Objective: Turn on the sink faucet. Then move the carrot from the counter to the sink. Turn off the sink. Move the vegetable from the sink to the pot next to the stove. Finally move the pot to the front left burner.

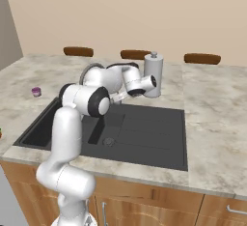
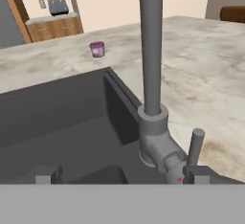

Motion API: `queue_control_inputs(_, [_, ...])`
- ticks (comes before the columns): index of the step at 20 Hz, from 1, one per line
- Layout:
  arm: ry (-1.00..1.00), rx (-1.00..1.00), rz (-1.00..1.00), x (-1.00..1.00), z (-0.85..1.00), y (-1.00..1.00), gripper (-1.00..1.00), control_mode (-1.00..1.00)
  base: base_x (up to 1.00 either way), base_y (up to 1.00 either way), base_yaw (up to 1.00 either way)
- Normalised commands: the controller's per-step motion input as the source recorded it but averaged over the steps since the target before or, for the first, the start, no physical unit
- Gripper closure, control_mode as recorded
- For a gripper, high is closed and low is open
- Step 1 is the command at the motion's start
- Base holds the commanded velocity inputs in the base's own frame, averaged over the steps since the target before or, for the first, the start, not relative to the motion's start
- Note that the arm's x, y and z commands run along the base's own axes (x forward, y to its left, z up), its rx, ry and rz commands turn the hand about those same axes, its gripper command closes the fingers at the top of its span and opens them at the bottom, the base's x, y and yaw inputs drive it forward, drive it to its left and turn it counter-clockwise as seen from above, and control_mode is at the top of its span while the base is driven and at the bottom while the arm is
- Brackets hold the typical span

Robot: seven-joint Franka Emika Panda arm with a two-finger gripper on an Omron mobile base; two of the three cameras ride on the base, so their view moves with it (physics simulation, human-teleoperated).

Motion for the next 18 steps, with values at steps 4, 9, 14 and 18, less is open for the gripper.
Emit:
queue_control_inputs(4, [-0.03, 0.0, 0.0, 0.16, -0.13, 0.0, -1.0, -1.0, 0.0, 0.0, 0.0])
queue_control_inputs(9, [-0.03, 0.0, 0.0, 0.16, -0.09, 0.0, -1.0, -1.0, 0.0, 0.0, 0.0])
queue_control_inputs(14, [-0.02, 0.0, 0.0, 0.16, -0.06, 0.0, -1.0, -1.0, 0.0, 0.0, 0.0])
queue_control_inputs(18, [0.0, 0.0, 0.0, 0.17, -0.05, 0.0, -1.0, -1.0, 0.0, 0.0, 0.0])
